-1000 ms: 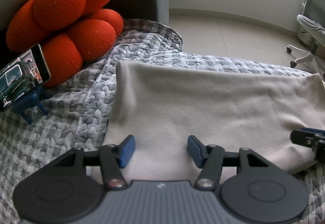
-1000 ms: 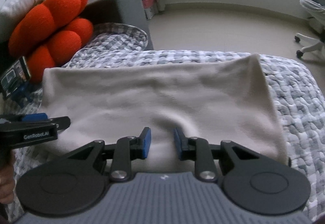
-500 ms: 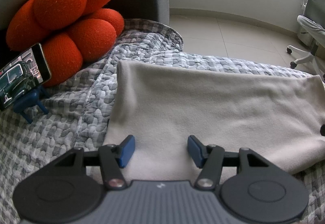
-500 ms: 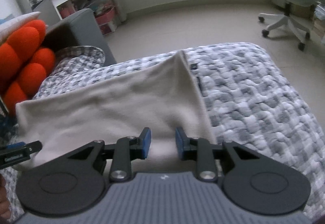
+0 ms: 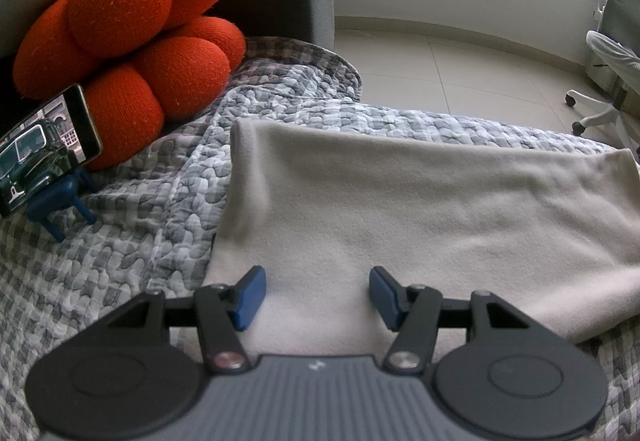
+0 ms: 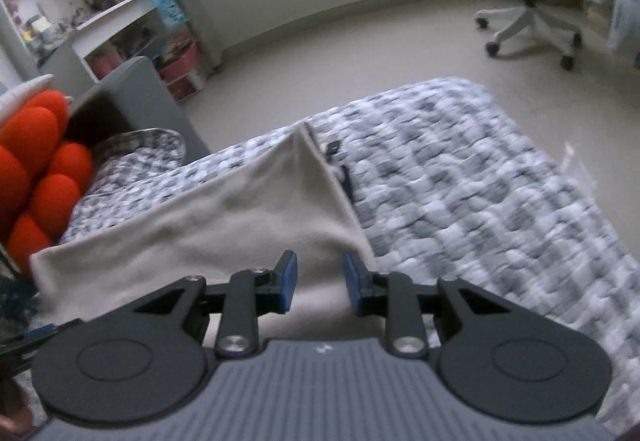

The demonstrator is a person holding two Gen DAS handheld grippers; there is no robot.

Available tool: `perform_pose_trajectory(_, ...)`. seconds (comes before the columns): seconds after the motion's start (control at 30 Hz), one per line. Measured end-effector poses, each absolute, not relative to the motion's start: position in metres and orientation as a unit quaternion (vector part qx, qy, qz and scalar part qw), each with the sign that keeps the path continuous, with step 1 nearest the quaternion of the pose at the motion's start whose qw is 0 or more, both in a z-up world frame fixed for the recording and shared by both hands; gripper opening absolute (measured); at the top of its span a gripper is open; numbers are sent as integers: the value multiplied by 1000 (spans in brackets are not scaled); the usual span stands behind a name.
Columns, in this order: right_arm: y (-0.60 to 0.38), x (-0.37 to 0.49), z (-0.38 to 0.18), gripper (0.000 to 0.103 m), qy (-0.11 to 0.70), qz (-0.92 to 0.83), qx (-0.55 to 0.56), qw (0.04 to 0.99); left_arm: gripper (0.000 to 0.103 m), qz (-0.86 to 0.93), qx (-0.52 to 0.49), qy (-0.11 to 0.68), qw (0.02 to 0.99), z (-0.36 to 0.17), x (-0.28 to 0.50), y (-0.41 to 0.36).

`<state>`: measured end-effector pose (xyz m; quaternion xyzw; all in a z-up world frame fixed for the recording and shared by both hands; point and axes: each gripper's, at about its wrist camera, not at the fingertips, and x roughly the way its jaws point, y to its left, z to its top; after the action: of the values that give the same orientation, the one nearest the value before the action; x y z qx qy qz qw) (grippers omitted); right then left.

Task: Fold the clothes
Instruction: 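Grasp the beige sweatshirt corner with the right gripper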

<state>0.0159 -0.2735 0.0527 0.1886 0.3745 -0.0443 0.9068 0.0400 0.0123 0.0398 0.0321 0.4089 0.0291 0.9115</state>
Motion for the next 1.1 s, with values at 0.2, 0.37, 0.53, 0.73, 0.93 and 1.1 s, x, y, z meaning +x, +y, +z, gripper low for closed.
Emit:
perform_pose_trajectory(0.2,-283,10,57,49,366,-79,197,906,59,28,25,410,911,42,38,14)
perform_pose_trajectory(0.37,-322,-5,49,52,352,-68,346,867,59,26,17,409,912,46,35,14)
perform_pose_trajectory(0.53,-336,-17,43,55,362,-69,378,849,59,21,10,408,913,49,33,13)
perform_pose_trajectory(0.73,-337,-22,29,63,392,-20,414,822,59,15,3,405,914,54,29,9)
perform_pose_trajectory(0.93,-332,-21,20,66,405,-3,443,800,59,10,-3,407,913,54,27,10)
perform_pose_trajectory(1.1,-330,-18,16,75,372,-6,478,795,59,13,-15,412,911,53,29,17)
